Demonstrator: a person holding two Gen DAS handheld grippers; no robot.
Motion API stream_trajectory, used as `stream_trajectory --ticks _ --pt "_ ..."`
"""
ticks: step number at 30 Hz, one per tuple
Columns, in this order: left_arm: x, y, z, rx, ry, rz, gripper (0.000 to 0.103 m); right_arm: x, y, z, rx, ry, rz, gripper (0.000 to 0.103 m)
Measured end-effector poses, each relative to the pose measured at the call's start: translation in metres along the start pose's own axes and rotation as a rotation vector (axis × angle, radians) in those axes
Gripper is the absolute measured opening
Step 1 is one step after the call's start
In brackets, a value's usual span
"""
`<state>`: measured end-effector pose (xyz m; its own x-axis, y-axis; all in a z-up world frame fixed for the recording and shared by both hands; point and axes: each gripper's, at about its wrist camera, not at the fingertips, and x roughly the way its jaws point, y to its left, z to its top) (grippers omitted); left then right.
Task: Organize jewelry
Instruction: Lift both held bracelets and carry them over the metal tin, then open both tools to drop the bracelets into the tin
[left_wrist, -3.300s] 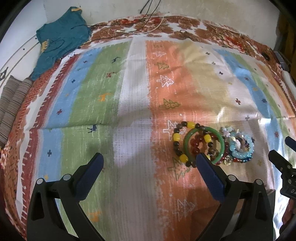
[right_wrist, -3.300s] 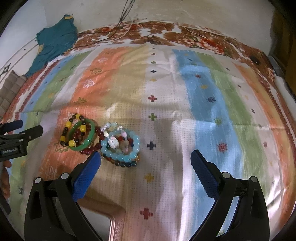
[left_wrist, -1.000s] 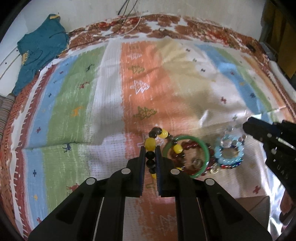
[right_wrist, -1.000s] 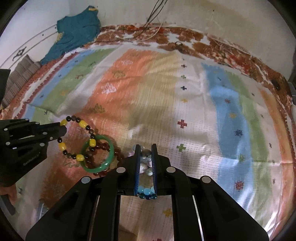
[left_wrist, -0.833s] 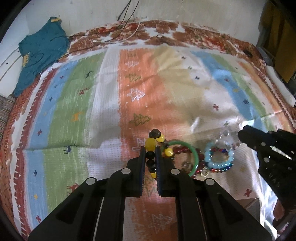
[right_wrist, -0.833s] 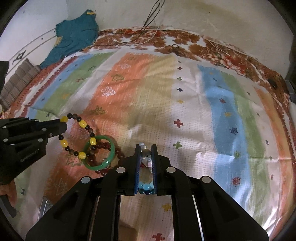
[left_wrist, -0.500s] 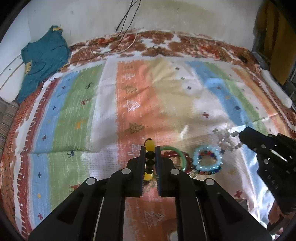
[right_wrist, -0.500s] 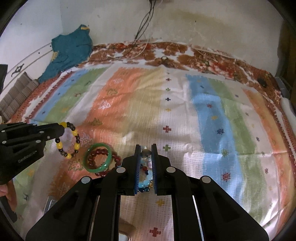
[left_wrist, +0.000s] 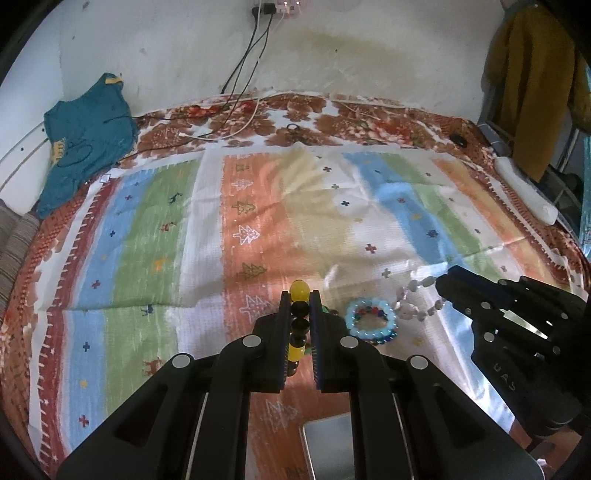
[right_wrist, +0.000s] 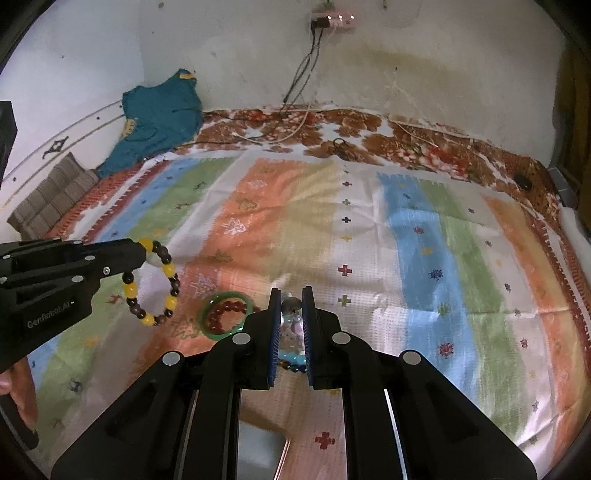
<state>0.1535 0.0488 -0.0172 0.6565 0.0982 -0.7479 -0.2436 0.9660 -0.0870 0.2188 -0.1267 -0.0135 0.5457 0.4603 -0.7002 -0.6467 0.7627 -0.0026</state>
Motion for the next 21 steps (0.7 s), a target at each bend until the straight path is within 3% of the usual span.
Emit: stream_trajectory --ticks 8,21 --pt "-0.026 -0.009 -0.013 0.007 -0.007 -0.042 0.009 -0.025 0.007 -0.007 -0.006 -0.001 0.052 0.012" --pt "-0.063 -0.025 -0.031 0.006 -0.023 -0.097 0.009 -0.053 0.02 -0.024 -0.008 -0.011 0.066 0.012"
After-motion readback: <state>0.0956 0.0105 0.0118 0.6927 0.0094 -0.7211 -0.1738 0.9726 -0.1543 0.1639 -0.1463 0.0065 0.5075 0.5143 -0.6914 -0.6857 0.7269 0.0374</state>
